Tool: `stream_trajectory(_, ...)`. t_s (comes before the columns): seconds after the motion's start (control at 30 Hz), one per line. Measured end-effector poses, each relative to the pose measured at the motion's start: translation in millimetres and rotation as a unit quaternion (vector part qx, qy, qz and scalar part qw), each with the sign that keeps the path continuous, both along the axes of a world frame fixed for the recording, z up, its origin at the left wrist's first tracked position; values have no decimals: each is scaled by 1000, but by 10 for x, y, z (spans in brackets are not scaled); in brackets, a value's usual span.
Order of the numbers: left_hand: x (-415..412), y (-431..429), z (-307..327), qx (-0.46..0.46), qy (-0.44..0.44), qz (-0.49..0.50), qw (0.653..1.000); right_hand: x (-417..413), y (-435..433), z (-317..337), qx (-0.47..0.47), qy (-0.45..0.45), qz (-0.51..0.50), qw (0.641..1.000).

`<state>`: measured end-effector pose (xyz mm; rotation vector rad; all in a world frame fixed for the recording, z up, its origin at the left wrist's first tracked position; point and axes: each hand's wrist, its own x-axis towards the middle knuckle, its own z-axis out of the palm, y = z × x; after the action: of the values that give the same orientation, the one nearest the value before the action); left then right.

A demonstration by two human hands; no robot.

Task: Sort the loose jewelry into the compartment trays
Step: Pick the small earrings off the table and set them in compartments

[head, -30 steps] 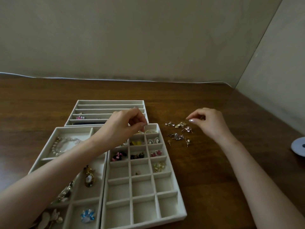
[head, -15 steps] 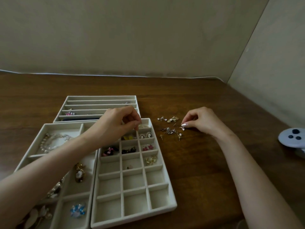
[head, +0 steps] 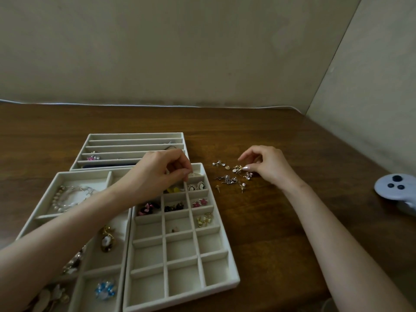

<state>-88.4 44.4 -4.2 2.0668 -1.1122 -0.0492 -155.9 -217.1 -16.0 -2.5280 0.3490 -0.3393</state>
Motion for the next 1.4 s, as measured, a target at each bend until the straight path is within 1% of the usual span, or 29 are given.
stream_trajectory(0.13,-1,2,2,1,6,-5,1000,4,32,-9,41,-7,27,999)
stream_trajectory(0.33,-6,-2,-4,8,-5,-3,1000,88,163,-82,-8,-55,36,998)
stream_trajectory(0.43,-1,1,-4,10,-5,-4,1000,91,195,-79,-40,-37,48,997)
stream_trajectory(0.57,0,3,-6,12,-8,-9,1000,76,193,-82,-26,-48,51,997)
stream_trajectory(0.7,-10,0,-3,14,-13,-12,1000,112,228,-119,-46,-9,93,995)
stream_trajectory(0.9,-17,12,12,14,-9,-12,1000,52,157,-50,14,-49,86,995)
stream_trajectory(1.07,-17,8,15,15,-9,-14,1000,-26,114,12,29,-5,116,993)
stream_trajectory(1.2,-18,11,16,14,-7,-11,1000,-33,62,39,46,-35,96,994)
stream_trajectory(1.27,-14,10,12,14,-10,-14,1000,-54,38,72,51,-34,101,993)
stream_trajectory(1.4,-5,-1,12,15,-14,-18,1000,-75,34,76,35,12,128,991)
